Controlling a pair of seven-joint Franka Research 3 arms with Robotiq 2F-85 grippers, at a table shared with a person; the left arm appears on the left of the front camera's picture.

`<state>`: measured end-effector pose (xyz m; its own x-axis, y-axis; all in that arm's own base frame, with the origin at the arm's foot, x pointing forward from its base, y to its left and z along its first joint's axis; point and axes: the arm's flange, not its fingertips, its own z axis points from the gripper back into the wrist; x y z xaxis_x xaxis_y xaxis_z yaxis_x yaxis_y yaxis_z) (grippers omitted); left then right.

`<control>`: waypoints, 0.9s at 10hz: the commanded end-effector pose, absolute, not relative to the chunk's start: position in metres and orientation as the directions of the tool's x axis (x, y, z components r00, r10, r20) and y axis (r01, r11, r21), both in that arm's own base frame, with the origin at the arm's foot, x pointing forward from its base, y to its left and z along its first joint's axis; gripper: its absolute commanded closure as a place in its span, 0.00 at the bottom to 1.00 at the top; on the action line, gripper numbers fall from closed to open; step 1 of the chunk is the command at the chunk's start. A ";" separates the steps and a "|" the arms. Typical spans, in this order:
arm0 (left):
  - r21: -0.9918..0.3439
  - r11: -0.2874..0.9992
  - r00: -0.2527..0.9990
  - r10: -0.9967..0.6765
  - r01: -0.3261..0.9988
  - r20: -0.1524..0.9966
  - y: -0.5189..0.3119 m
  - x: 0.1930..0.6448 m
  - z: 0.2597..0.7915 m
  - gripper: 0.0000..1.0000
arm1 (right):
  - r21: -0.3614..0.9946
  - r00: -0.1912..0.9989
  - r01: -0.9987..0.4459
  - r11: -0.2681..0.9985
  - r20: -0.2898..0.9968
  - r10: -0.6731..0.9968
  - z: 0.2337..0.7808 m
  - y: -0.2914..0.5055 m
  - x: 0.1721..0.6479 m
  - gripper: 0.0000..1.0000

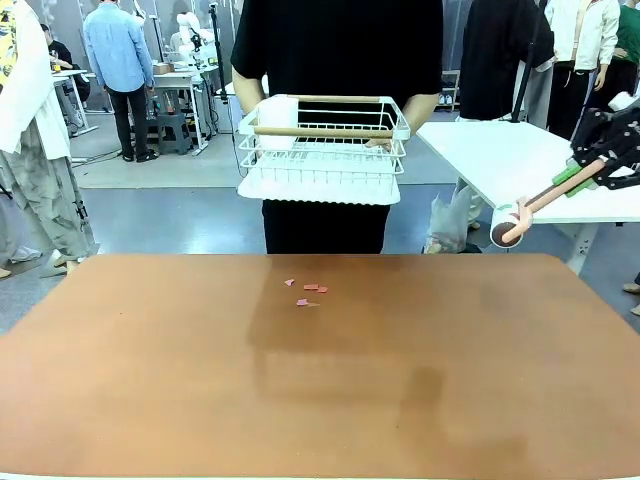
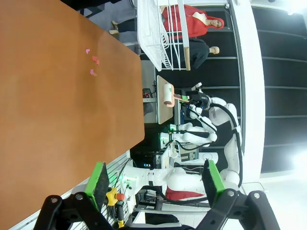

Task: Clean the table.
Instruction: Clean the table with the Lint Roller when the human lifts the Dish drying rack.

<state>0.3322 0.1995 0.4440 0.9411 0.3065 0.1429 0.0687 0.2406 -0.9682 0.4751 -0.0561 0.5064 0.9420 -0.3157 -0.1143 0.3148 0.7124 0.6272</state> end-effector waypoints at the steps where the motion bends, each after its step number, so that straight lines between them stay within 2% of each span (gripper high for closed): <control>1: -0.968 0.238 0.940 0.308 0.074 0.147 0.201 0.330 0.445 0.00 | 0.585 0.980 0.186 0.789 -0.052 -0.192 0.512 -0.054 0.520 0.79; 3: -0.968 0.238 0.940 0.308 0.074 0.147 0.201 0.330 0.445 0.00 | 0.548 0.996 0.066 0.834 0.014 -0.089 0.492 -0.026 0.534 0.79; 5: -0.968 0.238 0.940 0.308 0.074 0.147 0.201 0.330 0.445 0.00 | 0.499 0.996 0.086 0.862 -0.031 -0.081 0.479 -0.017 0.542 0.79; 6: -0.968 0.238 0.940 0.308 0.074 0.147 0.201 0.330 0.445 0.00 | 0.530 0.989 0.133 0.837 -0.021 -0.144 0.487 -0.017 0.539 0.79; 7: -0.968 0.238 0.940 0.308 0.074 0.147 0.201 0.330 0.445 0.00 | 0.527 0.996 0.086 0.846 -0.032 -0.081 0.480 -0.014 0.543 0.79; 9: -0.968 0.238 0.940 0.308 0.074 0.147 0.201 0.330 0.445 0.00 | 0.527 0.996 0.086 0.846 -0.032 -0.081 0.480 -0.014 0.543 0.79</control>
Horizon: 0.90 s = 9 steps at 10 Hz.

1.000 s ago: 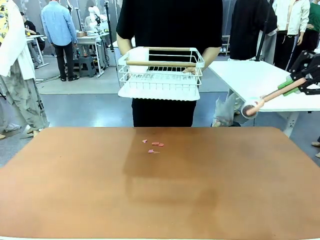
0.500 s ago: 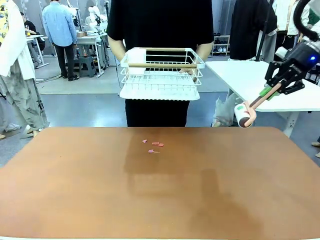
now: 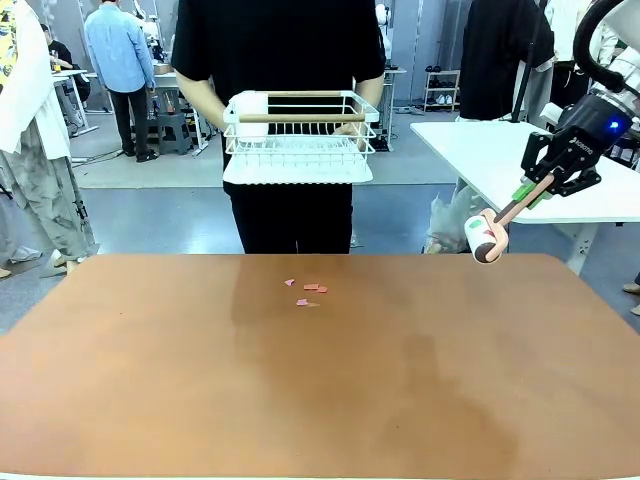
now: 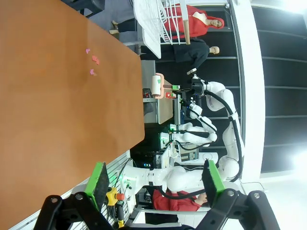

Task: Clean the table.
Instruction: Clean the table with the Lint Roller when the human lifts the Dish drying rack.

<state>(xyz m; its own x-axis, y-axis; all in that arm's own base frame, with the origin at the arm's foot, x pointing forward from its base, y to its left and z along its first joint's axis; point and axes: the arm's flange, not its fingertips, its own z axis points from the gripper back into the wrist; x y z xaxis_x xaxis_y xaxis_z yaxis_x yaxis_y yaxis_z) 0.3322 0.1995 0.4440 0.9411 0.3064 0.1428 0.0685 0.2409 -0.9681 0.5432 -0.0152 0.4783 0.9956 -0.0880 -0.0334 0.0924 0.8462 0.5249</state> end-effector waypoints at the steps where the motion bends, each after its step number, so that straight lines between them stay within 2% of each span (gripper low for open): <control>1: -0.968 0.238 0.940 0.308 0.074 0.147 0.201 0.330 0.445 0.00 | 0.527 0.996 0.086 0.846 -0.032 -0.081 0.480 -0.014 0.543 0.79; 3: -0.968 0.238 0.940 0.308 0.074 0.147 0.201 0.330 0.445 0.00 | 0.525 0.996 0.092 0.846 -0.034 -0.088 0.478 -0.015 0.543 0.79; 4: -0.968 0.238 0.940 0.308 0.074 0.147 0.201 0.330 0.445 0.00 | 0.561 0.999 0.017 0.828 0.024 -0.036 0.456 -0.003 0.561 0.79; 6: -0.968 0.238 0.940 0.308 0.074 0.147 0.201 0.330 0.445 0.00 | 0.603 1.000 -0.011 0.798 0.004 0.011 0.418 0.032 0.593 0.79; 9: -0.968 0.238 0.940 0.308 0.074 0.147 0.201 0.330 0.445 0.00 | 0.571 0.998 -0.058 0.819 0.045 0.039 0.385 0.057 0.621 0.79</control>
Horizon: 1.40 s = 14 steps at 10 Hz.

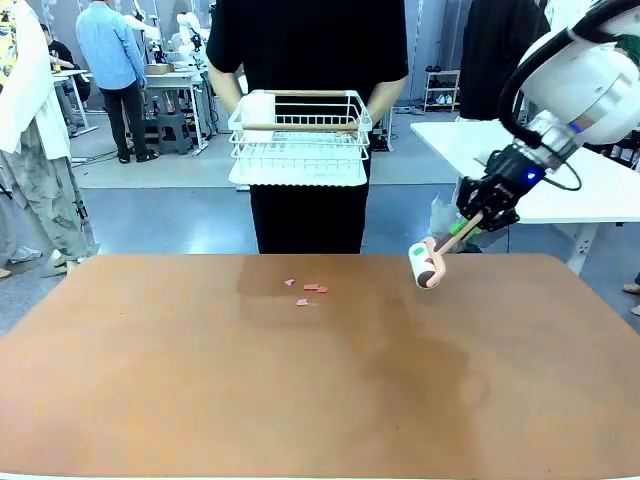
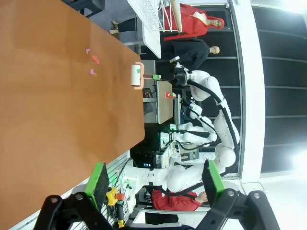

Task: Clean the table.
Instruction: Clean the table with the Lint Roller when the human lifts the Dish drying rack.

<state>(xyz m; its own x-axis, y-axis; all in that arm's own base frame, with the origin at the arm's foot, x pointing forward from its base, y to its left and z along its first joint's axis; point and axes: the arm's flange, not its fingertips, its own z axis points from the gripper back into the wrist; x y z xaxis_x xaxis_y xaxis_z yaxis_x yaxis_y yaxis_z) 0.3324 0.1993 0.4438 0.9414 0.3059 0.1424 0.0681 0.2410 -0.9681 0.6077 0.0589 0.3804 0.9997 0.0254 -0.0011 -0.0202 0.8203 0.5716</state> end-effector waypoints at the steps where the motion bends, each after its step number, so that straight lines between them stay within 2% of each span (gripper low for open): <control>1: -0.968 0.238 0.940 0.308 0.074 0.147 0.201 0.330 0.445 0.00 | 0.561 0.999 -0.044 0.826 0.037 0.028 0.374 0.057 0.636 0.79; 3: -0.968 0.238 0.940 0.308 0.074 0.147 0.201 0.330 0.445 0.00 | 0.551 0.997 -0.071 0.831 0.063 0.044 0.360 0.065 0.641 0.79; 6: -0.968 0.238 0.940 0.308 0.074 0.147 0.201 0.330 0.445 0.00 | 0.595 1.000 0.007 0.804 -0.008 -0.003 0.344 0.052 0.658 0.79; 10: -0.968 0.238 0.940 0.308 0.074 0.147 0.201 0.330 0.445 0.00 | 0.576 0.994 0.092 0.812 -0.100 -0.041 0.325 0.047 0.667 0.79; 11: -0.968 0.238 0.940 0.308 0.074 0.147 0.201 0.330 0.445 0.00 | 0.572 0.999 0.030 0.820 -0.028 -0.017 0.324 0.043 0.657 0.79; 14: -0.968 0.238 0.940 0.308 0.074 0.147 0.201 0.330 0.445 0.00 | 0.572 0.999 0.030 0.820 -0.028 -0.017 0.324 0.043 0.657 0.79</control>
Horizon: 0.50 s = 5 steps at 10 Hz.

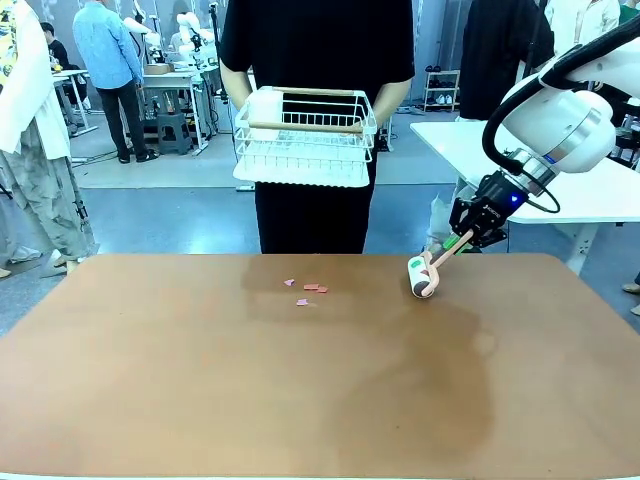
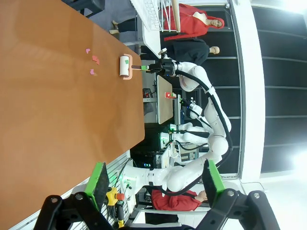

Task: Clean the table.
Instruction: Clean the table with the Lint Roller when the human lifts the Dish drying rack.

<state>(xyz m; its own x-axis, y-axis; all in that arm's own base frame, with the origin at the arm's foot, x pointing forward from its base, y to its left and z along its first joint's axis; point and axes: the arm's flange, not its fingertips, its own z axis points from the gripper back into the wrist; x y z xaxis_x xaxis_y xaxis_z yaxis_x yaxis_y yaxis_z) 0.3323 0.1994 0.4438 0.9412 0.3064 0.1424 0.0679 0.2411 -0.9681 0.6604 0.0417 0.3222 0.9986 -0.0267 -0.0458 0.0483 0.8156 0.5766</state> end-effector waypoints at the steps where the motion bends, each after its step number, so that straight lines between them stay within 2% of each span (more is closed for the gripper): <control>1: -0.968 0.238 0.940 0.308 0.074 0.147 0.201 0.330 0.445 0.00 | 0.572 0.999 0.030 0.820 -0.028 -0.017 0.324 0.043 0.657 0.79; 4: -0.968 0.238 0.940 0.308 0.074 0.147 0.201 0.330 0.445 0.00 | 0.595 0.997 0.030 0.803 -0.078 0.021 0.293 0.061 0.684 0.79; 5: -0.968 0.238 0.940 0.308 0.074 0.147 0.201 0.330 0.445 0.00 | 0.562 0.995 0.045 0.826 -0.101 0.014 0.283 0.076 0.689 0.79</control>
<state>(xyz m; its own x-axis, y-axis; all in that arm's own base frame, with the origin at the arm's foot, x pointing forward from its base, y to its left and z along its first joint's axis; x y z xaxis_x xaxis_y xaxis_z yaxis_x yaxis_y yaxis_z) 0.3323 0.1994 0.4438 0.9412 0.3064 0.1423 0.0679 0.2411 -0.9681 0.6727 0.0603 0.3109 0.9976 0.0088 -0.0682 0.0342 0.7971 0.6028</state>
